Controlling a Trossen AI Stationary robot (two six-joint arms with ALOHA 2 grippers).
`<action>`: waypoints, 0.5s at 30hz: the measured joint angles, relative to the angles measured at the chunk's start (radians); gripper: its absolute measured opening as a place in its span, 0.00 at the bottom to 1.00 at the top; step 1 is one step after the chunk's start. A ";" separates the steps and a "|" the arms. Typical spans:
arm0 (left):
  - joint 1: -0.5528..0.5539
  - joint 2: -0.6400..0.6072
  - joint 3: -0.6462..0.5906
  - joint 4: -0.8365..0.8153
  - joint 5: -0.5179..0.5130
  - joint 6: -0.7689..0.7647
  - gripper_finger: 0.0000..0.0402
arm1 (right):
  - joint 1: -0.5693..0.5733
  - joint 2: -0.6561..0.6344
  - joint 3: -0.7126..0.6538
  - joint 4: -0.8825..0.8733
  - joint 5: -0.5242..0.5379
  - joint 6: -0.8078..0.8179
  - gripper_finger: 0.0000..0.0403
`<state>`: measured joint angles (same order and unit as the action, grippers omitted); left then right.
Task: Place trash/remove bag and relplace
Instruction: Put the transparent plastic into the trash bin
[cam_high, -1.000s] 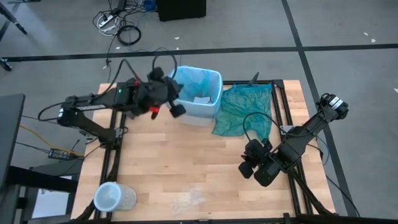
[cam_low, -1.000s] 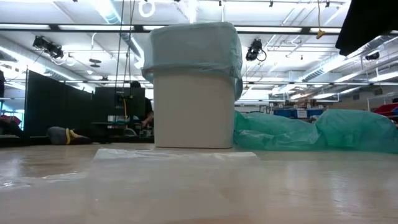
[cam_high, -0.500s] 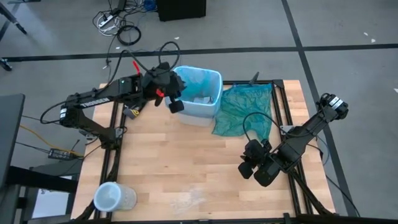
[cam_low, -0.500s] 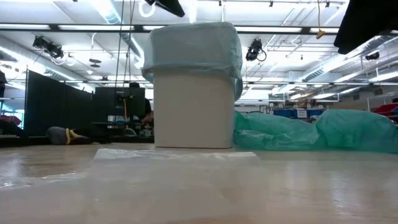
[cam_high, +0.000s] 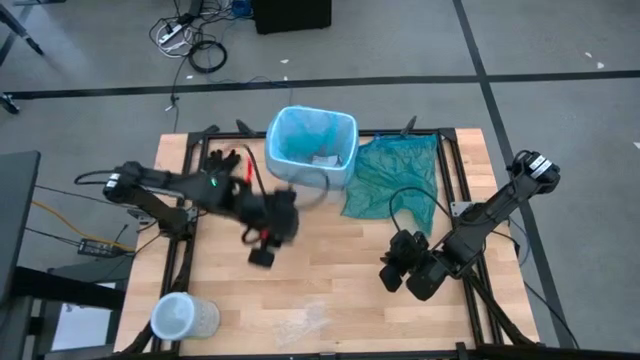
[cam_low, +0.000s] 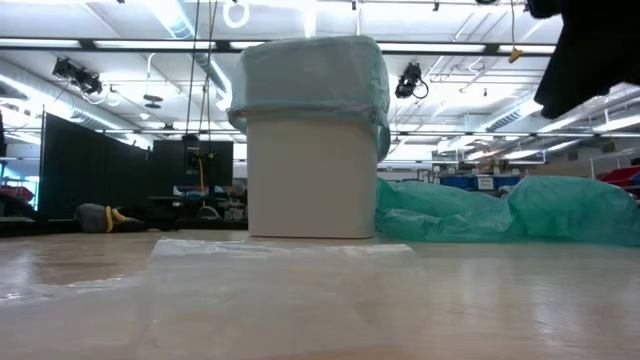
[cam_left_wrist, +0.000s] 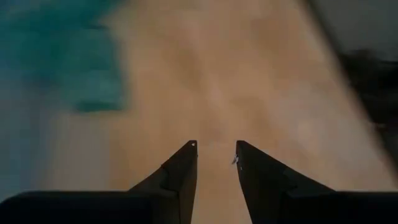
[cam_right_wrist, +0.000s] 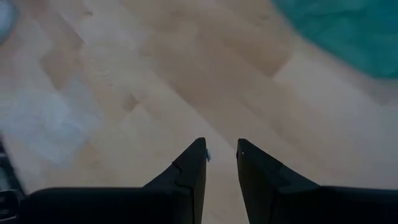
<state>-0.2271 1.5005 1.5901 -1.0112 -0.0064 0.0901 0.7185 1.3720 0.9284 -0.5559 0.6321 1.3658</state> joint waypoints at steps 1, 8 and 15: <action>-0.028 0.007 -0.020 0.018 0.042 -0.018 0.30 | 0.000 0.000 -0.016 0.039 -0.003 0.000 0.20; -0.222 0.013 -0.292 0.284 0.139 -0.214 0.30 | 0.000 0.000 -0.068 0.167 -0.026 0.001 0.20; -0.298 0.015 -0.548 0.764 0.075 -0.328 0.30 | 0.000 0.000 -0.068 0.170 -0.031 0.001 0.20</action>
<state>-0.5255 1.5158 1.0425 -0.2475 0.0686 -0.2375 0.7185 1.3724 0.8604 -0.3859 0.6012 1.3666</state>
